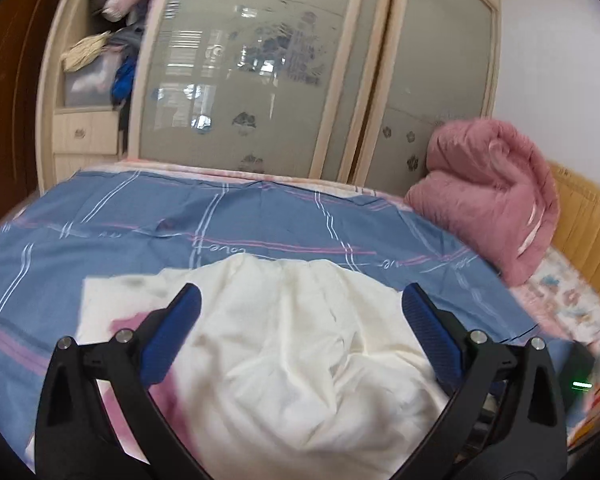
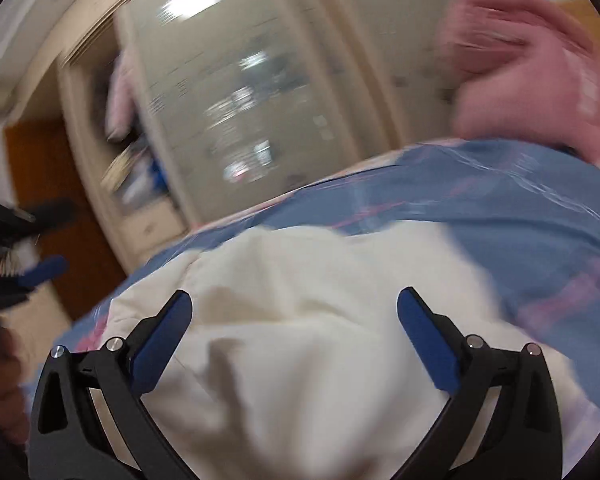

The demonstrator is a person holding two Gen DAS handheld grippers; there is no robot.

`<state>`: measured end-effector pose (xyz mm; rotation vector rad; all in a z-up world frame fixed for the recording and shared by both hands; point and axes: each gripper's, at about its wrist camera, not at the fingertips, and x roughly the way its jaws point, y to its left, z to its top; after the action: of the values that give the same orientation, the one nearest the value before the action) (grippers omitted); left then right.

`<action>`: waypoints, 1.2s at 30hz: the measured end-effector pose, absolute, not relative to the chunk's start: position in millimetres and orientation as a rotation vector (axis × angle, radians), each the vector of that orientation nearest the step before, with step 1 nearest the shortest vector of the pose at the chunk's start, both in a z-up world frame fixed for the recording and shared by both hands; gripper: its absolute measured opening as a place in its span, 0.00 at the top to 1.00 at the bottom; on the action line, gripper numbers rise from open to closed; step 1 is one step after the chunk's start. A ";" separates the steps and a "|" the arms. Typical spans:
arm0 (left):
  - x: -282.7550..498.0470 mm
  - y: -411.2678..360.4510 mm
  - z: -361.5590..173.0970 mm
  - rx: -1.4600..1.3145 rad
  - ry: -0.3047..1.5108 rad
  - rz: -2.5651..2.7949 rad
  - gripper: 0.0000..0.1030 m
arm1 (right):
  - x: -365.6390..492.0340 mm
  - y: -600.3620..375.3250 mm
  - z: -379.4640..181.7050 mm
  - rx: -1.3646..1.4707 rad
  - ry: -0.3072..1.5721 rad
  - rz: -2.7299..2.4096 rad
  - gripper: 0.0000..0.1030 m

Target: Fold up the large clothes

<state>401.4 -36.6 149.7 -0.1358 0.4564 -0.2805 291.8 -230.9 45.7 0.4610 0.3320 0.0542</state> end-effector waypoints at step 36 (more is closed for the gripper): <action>253.5 -24.7 15.0 -0.151 0.622 -0.193 0.02 | 206.5 -237.7 83.0 0.484 0.457 0.149 0.01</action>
<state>253.5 -24.7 15.0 -0.1505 0.6223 -0.1932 206.5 -237.7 83.0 0.4844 0.4566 0.1488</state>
